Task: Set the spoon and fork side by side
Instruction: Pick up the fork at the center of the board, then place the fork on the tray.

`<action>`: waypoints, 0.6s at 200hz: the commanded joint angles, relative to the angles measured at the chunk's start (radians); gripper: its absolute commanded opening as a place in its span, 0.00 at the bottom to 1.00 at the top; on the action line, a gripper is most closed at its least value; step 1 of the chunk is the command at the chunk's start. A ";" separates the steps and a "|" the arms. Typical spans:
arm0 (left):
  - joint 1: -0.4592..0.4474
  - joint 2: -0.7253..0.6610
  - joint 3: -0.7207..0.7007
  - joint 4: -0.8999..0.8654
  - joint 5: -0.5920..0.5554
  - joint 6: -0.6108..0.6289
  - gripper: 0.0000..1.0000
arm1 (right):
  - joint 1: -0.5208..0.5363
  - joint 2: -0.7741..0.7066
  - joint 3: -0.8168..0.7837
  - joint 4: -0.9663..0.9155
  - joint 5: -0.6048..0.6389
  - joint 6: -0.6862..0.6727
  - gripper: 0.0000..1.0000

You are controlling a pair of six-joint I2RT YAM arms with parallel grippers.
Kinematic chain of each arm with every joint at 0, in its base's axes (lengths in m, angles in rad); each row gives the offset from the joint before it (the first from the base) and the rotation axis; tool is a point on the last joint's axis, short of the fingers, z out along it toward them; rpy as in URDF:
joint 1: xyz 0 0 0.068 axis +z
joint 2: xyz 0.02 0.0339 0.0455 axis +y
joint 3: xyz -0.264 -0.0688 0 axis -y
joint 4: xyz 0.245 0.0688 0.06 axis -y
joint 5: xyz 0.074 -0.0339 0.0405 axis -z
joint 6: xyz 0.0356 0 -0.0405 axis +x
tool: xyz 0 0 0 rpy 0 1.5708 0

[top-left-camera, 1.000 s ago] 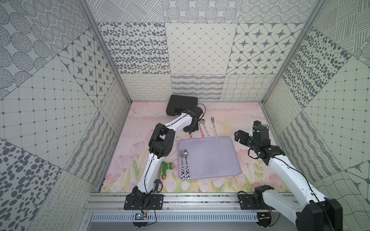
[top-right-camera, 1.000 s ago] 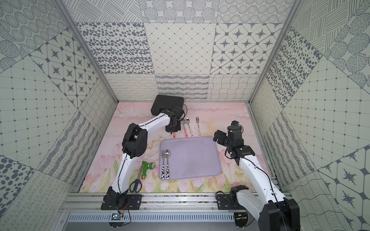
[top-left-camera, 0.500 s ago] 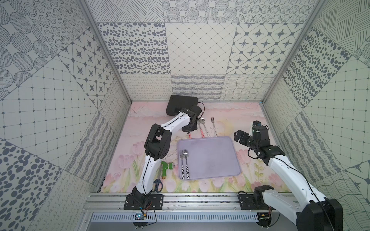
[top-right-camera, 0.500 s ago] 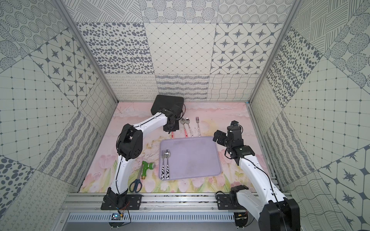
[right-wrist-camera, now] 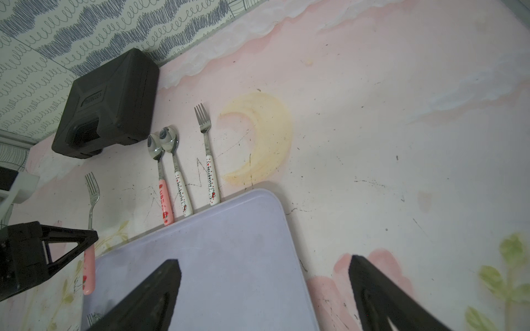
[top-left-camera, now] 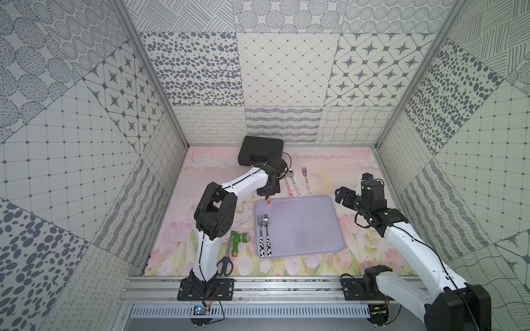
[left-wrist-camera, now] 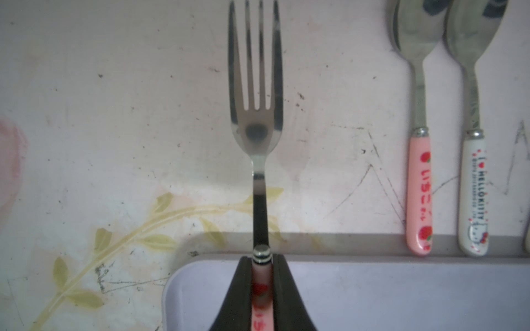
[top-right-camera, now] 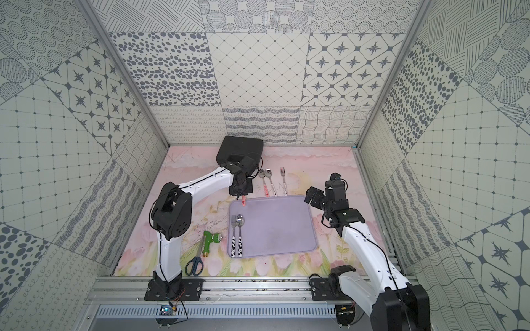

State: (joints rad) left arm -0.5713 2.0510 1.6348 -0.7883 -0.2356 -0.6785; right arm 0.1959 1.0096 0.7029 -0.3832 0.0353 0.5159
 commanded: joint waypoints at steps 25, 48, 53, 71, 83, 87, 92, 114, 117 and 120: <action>-0.085 -0.124 -0.120 0.026 -0.023 -0.084 0.00 | 0.007 -0.015 -0.002 0.013 0.010 -0.010 0.97; -0.124 -0.170 -0.174 0.036 -0.027 -0.116 0.00 | 0.007 -0.015 -0.002 0.014 0.011 -0.011 0.97; -0.131 -0.179 -0.186 0.039 -0.026 -0.122 0.00 | 0.007 -0.015 -0.002 0.013 0.012 -0.011 0.97; -0.158 -0.210 -0.231 0.037 -0.034 -0.153 0.00 | 0.007 -0.019 -0.003 0.013 0.009 -0.011 0.97; -0.180 -0.231 -0.265 0.044 -0.033 -0.171 0.00 | 0.007 -0.021 -0.003 0.013 0.011 -0.011 0.97; -0.186 -0.238 -0.277 0.047 -0.033 -0.178 0.00 | 0.007 -0.022 -0.005 0.013 0.011 -0.011 0.97; -0.196 -0.248 -0.290 0.051 -0.034 -0.187 0.00 | 0.007 -0.021 -0.005 0.013 0.012 -0.011 0.97; -0.239 -0.283 -0.346 0.062 -0.037 -0.230 0.00 | 0.007 -0.025 -0.006 0.014 0.009 -0.011 0.97; -0.245 -0.287 -0.353 0.063 -0.040 -0.236 0.00 | 0.007 -0.025 -0.006 0.013 0.010 -0.011 0.97; -0.252 -0.292 -0.359 0.065 -0.041 -0.241 0.00 | 0.007 -0.026 -0.006 0.013 0.011 -0.011 0.97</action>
State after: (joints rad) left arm -0.7658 1.8130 1.3476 -0.7475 -0.2401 -0.8120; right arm 0.1963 1.0065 0.7029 -0.3866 0.0353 0.5159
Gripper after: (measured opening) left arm 0.140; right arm 0.969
